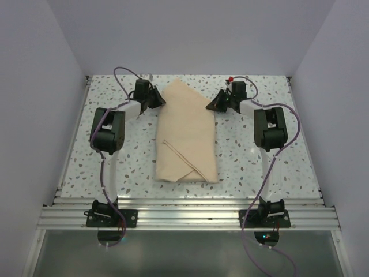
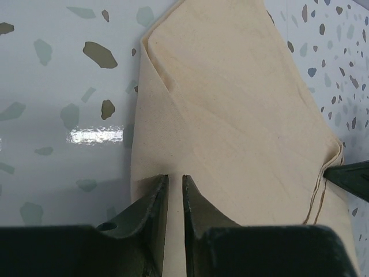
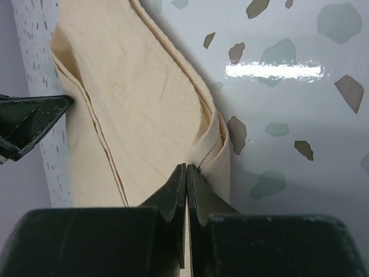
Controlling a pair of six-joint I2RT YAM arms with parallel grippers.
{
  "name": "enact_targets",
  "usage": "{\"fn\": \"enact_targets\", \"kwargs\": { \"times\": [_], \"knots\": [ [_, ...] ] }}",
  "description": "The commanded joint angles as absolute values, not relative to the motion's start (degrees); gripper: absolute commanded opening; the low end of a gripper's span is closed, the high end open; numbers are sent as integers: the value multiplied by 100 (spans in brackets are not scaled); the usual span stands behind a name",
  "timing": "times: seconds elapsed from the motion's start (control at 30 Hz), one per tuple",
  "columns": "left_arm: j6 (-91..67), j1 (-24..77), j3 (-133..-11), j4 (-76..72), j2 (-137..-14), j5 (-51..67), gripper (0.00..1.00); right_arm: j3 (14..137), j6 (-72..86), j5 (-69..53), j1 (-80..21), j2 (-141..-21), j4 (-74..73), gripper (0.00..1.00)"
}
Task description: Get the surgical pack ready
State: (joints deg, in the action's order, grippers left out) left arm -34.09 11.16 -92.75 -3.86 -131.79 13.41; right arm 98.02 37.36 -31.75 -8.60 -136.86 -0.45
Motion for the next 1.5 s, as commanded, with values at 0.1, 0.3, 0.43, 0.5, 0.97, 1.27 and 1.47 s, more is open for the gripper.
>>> {"fn": "enact_targets", "kwargs": {
  "times": [0.1, 0.3, 0.43, 0.5, 0.97, 1.27, 1.47],
  "knots": [
    [-3305, 1107, -9729, -70, -12921, 1178, 26, 9914, 3490, -2909, -870, -13220, -132, 12],
    [-2831, 1090, -10368, 789, -12682, 712, 55, 10046, 3173, -2663, -861, -12868, -509, 36],
    [-2663, 1028, -11029, 1361, -13147, 834, 65, 10195, 3006, -2575, -809, -12884, -650, 47],
    [-2663, 950, -11493, 1520, -13367, 957, 67, 10414, 2945, -2575, -791, -12972, -755, 49],
    [-2707, 870, -12086, 1802, -14344, 1187, 65, 11285, 2769, -2663, -765, -13939, -1291, 57],
    [-2742, 853, -12568, 1933, -14695, 1757, 60, 11522, 2804, -2909, -809, -14291, -1485, 56],
    [-2812, 853, -12463, 1925, -14687, 1793, 52, 11593, 2900, -3146, -887, -14432, -1529, 52]
  ]
}}
